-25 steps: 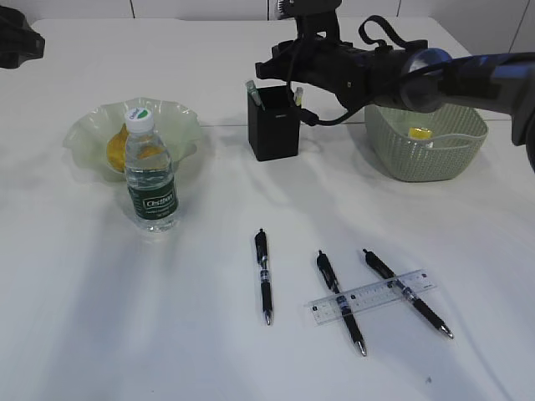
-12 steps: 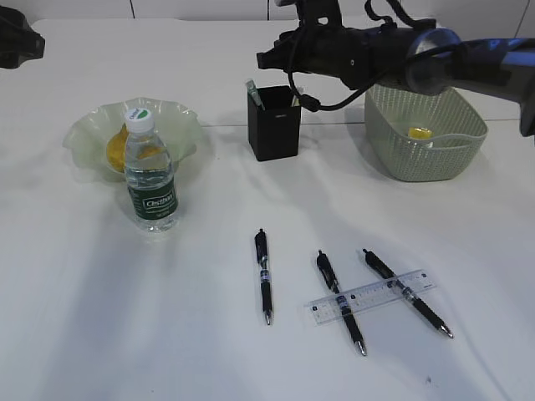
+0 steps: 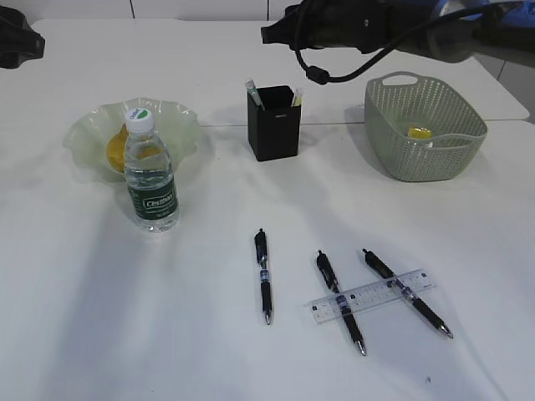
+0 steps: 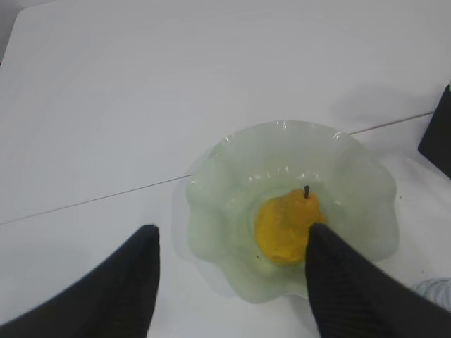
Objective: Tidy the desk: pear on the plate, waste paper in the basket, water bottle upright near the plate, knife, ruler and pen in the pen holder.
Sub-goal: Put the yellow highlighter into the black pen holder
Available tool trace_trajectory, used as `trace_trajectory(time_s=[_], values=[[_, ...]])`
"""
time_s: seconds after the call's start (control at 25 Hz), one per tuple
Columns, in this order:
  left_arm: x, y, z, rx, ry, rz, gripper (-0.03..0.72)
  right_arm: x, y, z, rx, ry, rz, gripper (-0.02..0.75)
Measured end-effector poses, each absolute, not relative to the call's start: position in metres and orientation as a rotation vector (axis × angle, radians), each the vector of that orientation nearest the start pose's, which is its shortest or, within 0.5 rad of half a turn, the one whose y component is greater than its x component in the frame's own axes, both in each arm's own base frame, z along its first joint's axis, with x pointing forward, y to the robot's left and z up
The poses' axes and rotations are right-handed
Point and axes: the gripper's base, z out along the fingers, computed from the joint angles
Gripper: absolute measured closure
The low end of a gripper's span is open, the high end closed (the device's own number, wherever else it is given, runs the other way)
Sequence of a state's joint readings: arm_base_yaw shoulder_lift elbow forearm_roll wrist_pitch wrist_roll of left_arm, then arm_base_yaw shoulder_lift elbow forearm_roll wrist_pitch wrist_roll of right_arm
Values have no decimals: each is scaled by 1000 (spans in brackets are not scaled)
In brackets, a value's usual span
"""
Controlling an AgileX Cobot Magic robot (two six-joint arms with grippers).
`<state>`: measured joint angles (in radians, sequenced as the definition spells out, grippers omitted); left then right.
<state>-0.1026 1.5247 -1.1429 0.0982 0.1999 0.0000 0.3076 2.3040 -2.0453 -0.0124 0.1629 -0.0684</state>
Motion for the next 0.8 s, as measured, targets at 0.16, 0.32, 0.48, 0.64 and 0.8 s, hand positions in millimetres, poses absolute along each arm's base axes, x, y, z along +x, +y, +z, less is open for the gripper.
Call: trace_trajectory(time_s=[0.16, 0.32, 0.48, 0.64, 0.8], values=[[350, -34, 312, 193, 2055, 16, 225, 524, 166, 262, -374, 1913, 148, 558], [350, -34, 312, 193, 2055, 16, 225, 519, 164, 272, -397, 1926, 123, 558], [350, -34, 312, 193, 2055, 16, 225, 513, 161, 282, -420, 1958, 96, 558], [350, -35, 312, 180, 2057, 4, 225, 506, 158, 296, -427, 1978, 86, 557], [350, -35, 312, 167, 2058, -7, 225, 497, 155, 311, -428, 1996, 80, 557]])
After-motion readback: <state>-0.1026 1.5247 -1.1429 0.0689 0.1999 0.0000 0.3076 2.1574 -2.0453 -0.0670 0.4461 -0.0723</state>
